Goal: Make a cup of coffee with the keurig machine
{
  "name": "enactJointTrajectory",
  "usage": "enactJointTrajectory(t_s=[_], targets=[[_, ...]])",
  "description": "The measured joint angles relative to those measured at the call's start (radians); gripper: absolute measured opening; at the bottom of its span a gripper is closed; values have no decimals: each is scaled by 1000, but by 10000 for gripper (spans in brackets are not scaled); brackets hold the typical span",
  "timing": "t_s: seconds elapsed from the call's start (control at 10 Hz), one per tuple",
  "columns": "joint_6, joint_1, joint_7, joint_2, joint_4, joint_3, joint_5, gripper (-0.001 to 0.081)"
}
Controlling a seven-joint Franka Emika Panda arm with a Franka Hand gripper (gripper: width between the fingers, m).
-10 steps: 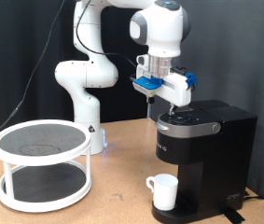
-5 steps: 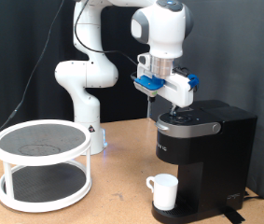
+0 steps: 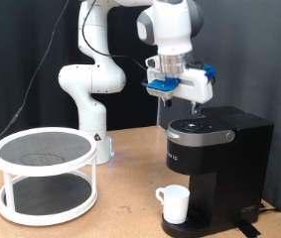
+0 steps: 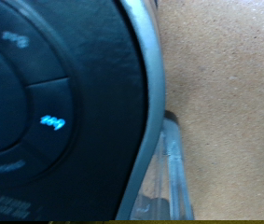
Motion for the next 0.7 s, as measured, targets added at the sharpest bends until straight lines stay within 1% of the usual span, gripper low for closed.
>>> enactJointTrajectory(t_s=[0.1, 0.2, 0.4, 0.5, 0.7], targets=[[12, -3, 8, -26, -3, -5, 7, 734], [32, -9, 41, -48, -5, -6, 7, 734], [51, -24, 101, -80, -6, -6, 3, 734], [66, -28, 118, -94, -16, -5, 2, 734], [59, -27, 109, -91, -16, -5, 4, 734]])
